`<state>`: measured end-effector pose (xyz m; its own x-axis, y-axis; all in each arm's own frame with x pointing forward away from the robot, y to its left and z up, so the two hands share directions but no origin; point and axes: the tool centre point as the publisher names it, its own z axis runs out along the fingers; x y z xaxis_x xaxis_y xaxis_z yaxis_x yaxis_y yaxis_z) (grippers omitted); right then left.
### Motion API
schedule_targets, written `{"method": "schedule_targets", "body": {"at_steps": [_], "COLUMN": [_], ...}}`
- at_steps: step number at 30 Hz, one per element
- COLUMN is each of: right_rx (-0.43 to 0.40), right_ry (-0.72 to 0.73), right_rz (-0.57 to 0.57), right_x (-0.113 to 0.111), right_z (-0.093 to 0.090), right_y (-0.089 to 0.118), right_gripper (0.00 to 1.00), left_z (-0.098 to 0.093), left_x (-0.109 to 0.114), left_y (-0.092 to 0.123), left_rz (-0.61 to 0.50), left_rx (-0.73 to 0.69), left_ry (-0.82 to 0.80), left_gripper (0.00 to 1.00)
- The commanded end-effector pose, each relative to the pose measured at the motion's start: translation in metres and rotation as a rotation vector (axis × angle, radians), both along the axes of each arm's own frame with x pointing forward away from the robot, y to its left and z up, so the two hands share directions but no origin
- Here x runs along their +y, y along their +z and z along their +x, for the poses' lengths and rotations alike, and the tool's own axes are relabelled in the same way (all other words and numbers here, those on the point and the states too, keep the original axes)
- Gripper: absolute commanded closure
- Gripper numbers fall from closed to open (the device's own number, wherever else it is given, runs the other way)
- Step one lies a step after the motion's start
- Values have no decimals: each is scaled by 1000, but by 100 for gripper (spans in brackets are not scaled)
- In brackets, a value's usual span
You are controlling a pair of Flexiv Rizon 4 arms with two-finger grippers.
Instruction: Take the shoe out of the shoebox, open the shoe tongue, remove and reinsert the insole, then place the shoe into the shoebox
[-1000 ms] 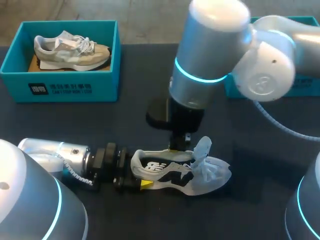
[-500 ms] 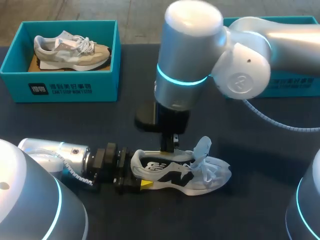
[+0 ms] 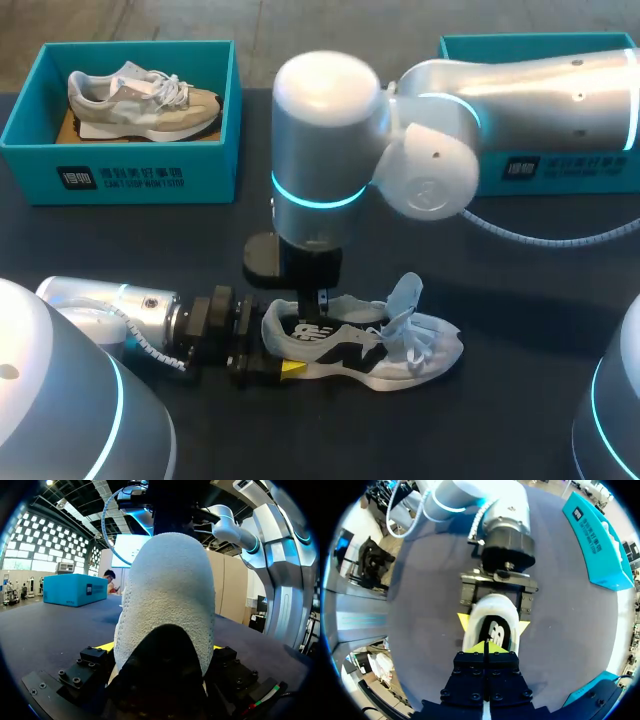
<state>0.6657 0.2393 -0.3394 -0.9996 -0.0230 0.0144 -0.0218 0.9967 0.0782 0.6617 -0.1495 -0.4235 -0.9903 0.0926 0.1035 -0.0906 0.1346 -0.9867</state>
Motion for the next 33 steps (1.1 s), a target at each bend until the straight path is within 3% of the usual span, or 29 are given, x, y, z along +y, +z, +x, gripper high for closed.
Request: {"method": "schedule_targets", "body": {"at_steps": [1,13,20,33], "right_rx": [-60,-60,-85,-134], "right_ry": [-22,-22,-52,-104], "right_rz": [-20,-20,11,-17], "right_x": [7,7,-16,-39], "right_z": [-11,-11,-3,1], "right_y": [-15,-15,-34,-41], "right_gripper": [100,100,100,100], "left_z": [-3,-3,-3,-3], "left_x": [1,1,1,1], "left_y": [-5,-5,-5,-5], "left_rz": [1,1,1,1], "left_rx": [0,0,0,0], "left_ry": [1,1,1,1], "left_gripper": [100,100,100,100]}}
